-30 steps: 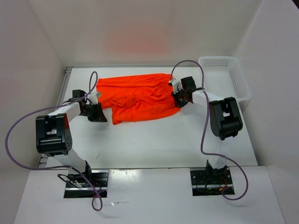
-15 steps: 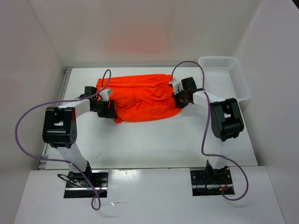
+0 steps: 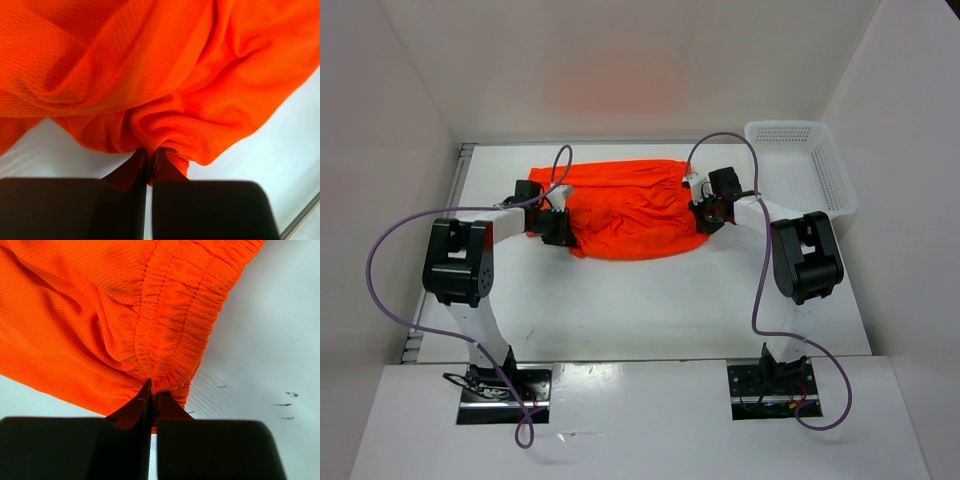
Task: Fold and stack the shorts
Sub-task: Flatten the shorts out
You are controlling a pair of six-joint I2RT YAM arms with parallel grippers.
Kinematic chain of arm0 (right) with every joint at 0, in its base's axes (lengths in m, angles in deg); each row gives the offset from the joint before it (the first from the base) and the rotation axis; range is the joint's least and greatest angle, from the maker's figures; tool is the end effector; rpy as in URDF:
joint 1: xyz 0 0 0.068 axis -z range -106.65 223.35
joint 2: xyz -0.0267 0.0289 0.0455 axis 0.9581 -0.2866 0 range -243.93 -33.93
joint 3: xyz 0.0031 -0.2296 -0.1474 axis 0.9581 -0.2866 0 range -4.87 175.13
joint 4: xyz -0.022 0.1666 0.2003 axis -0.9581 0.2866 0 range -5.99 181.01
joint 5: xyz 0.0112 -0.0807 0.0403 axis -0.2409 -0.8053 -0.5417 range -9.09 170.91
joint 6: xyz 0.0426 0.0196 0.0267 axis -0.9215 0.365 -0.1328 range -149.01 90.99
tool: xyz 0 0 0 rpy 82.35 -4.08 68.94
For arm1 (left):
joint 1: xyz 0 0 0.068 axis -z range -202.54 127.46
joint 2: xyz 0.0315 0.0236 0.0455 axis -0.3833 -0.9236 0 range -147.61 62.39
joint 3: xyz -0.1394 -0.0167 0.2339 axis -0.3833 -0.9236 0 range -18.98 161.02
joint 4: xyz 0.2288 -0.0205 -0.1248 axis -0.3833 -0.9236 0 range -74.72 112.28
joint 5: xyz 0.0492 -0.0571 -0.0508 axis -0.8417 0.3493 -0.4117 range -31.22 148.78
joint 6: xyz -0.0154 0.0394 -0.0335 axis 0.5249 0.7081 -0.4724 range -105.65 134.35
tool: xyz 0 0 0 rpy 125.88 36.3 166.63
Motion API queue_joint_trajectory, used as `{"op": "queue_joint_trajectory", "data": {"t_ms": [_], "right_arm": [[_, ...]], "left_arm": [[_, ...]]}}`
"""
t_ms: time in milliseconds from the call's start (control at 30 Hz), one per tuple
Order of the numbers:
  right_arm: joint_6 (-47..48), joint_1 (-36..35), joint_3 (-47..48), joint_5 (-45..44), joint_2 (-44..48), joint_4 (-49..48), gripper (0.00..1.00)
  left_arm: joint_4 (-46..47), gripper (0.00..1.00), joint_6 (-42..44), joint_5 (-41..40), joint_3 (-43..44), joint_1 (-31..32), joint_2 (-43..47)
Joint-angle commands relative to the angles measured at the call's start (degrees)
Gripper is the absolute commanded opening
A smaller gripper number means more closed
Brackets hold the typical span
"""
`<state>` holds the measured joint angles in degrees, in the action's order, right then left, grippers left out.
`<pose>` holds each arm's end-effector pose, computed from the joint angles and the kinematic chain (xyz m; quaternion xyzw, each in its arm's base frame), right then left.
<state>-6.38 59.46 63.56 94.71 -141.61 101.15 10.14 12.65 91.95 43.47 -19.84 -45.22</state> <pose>0.3746 0.1015 0.1661 -0.3308 0.8916 0.0928 0.2949 0.3699 -0.0370 0.1462 0.0884 0.9189 -0.2841 0.2591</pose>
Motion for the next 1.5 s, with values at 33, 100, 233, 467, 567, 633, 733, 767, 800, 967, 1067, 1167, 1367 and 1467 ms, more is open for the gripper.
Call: {"op": "queue_joint_trajectory", "data": {"t_ms": [33,100,233,467,567,633,733,767,800,967,1067,1167,1367,1467], "right_arm": [[1.1,-0.6,-0.4,-0.6,2.0,1.1,0.0],[1.1,-0.6,-0.4,-0.6,1.4,1.1,0.0],[1.6,-0.6,1.4,-0.1,0.3,1.1,0.0],[1.6,-0.6,0.8,-0.1,1.3,1.1,0.0],[1.6,-0.6,-0.6,-0.1,2.6,1.1,0.0],[1.6,-0.6,-1.3,-0.1,3.3,1.1,0.0],[2.1,-0.6,-2.8,-0.7,4.7,1.1,0.0],[2.2,-0.6,-3.4,-0.7,4.7,1.1,0.0],[2.2,-0.6,-3.4,-0.7,4.7,1.1,0.0],[2.2,-0.6,-3.4,-0.1,4.7,0.6,0.0],[2.7,-0.6,-3.4,-0.1,4.7,0.6,0.0],[2.7,-0.6,-3.4,-0.1,4.7,0.6,0.0],[3.2,-0.6,-3.9,-0.7,4.7,0.6,0.0],[3.2,-0.6,-4.4,-0.7,4.7,0.6,0.0]], "left_arm": [[-8.5,0.0,1.7,-9.2,7.8,-1.5,3.6],[-13.5,0.0,1.7,-14.8,11.7,-3.2,5.2],[-15.5,0.0,1.7,-27.5,14.2,0.6,7.2],[-16.7,0.03,1.7,-35.9,14.7,26.1,-1.3],[-17.2,0.24,1.7,-35.4,17.0,31.4,-6.5],[-17.2,0.42,1.7,-32.6,17.7,31.4,-7.0],[-18.3,0.56,1.7,-30.6,18.3,31.4,-5.2],[-18.3,0.59,1.7,-29.9,19.1,30.9,-3.6],[-18.9,0.59,1.7,-28.3,19.1,30.9,-2.9],[-23.8,0.6,1.7,-23.7,22.4,29.1,1.3],[-25.9,0.59,1.7,-23.1,19.6,28.4,3.3],[-26.5,0.54,1.7,-24.3,15.4,28.4,5.1],[-26.6,0.42,1.7,-31.6,12.5,26.4,7.8],[-26.1,0.42,1.7,-32.5,13.1,18.1,10.3]]}}
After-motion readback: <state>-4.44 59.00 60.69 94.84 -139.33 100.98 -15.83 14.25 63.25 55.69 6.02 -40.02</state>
